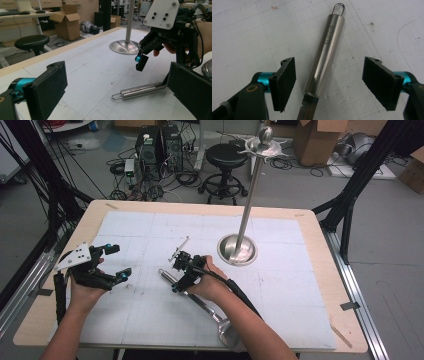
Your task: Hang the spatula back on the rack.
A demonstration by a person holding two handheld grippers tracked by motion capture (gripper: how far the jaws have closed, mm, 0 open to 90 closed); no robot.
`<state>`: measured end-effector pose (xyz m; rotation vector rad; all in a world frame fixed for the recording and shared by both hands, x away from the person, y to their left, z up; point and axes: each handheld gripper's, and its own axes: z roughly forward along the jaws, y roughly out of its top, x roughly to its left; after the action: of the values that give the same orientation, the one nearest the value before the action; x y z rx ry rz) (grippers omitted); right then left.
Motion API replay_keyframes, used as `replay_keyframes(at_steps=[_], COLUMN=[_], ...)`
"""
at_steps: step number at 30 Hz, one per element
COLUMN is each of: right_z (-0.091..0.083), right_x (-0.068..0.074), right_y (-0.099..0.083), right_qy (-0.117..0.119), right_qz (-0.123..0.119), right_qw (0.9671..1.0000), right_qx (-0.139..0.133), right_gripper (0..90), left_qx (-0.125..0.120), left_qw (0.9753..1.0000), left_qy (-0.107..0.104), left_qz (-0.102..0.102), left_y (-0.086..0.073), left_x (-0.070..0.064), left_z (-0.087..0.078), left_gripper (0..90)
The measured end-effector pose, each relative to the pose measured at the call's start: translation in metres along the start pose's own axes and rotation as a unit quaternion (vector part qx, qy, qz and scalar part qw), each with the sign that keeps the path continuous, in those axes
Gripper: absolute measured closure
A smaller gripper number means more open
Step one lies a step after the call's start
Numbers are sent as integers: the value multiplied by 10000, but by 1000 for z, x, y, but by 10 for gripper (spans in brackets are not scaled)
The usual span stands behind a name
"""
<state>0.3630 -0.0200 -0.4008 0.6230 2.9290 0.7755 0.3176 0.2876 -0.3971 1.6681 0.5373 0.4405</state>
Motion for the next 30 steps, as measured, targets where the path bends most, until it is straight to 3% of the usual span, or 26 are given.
replay_keyframes(at_steps=[10, 17, 22, 27, 30], right_z=[9, 17, 18, 19, 18], right_x=[0, 5, 9, 13, 13], right_y=[-1, -2, -2, -1, -1], right_qy=[48, 164, -75, -166, -150], right_qz=[19, 65, 3, 34, -10], right_qw=[9995, 9985, 9980, 9977, 9976], right_qx=[314, 520, 623, 660, 674], right_gripper=[337, 437, 520, 536, 596], left_qx=[8, 0, -6, -3, 8], left_qw=[10000, 10000, 10000, 10000, 10000], left_qy=[1, 11, 15, 10, 12], left_qz=[-5, 4, 21, 9, 11], left_y=[0, 0, 0, 0, 0], left_x=[0, 0, 0, 0, 0], left_z=[0, 0, -1, 0, 0], left_gripper=[35, 35, 35, 35, 35])
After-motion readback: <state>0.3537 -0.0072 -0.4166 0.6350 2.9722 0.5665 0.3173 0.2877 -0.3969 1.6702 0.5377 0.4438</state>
